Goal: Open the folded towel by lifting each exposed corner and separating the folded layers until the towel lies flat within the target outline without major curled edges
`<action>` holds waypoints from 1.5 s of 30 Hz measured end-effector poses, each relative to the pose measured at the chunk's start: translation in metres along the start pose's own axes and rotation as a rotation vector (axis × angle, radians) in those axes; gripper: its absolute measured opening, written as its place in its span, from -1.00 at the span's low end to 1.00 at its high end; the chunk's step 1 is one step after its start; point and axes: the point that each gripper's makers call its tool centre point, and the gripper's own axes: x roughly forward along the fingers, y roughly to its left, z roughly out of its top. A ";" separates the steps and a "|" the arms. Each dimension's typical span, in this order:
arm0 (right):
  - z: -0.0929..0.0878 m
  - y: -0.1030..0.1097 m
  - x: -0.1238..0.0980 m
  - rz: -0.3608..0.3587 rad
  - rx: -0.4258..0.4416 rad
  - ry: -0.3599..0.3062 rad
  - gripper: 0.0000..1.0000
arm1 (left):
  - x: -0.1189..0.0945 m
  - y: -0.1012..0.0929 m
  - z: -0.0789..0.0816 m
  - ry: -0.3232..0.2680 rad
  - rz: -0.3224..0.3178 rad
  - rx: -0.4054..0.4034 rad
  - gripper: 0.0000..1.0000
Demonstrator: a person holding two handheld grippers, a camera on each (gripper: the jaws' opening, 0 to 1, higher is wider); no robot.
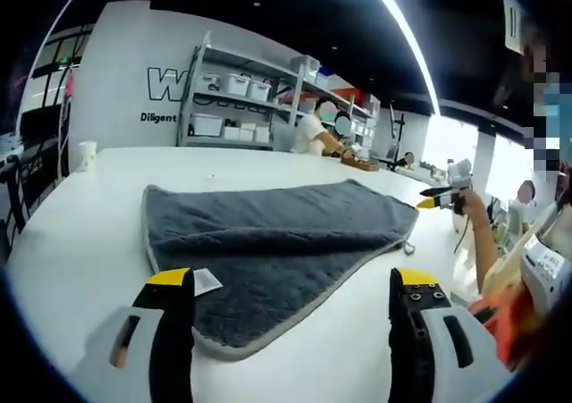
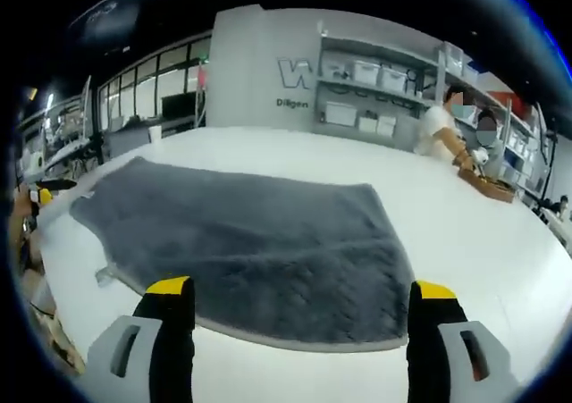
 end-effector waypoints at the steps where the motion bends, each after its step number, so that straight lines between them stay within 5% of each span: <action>1: 0.001 0.002 0.000 0.003 -0.004 -0.008 0.99 | -0.001 0.000 -0.001 0.004 0.004 0.001 0.74; 7: 0.004 0.011 0.006 0.042 -0.005 -0.023 0.99 | -0.006 0.004 -0.009 0.022 0.027 0.010 0.61; 19: -0.003 0.004 0.008 0.035 0.009 -0.004 0.99 | -0.005 0.030 -0.035 0.109 0.119 -0.026 -0.34; 25: -0.007 0.005 0.011 0.033 0.012 0.004 0.98 | 0.002 0.034 -0.037 0.134 0.140 -0.026 -0.36; 30: -0.008 0.008 0.012 0.042 0.002 0.008 0.98 | 0.006 0.040 -0.047 0.242 0.188 0.101 -0.48; 45: -0.010 0.001 0.012 0.037 0.003 0.025 0.95 | 0.005 0.041 -0.048 0.278 0.216 0.167 -0.89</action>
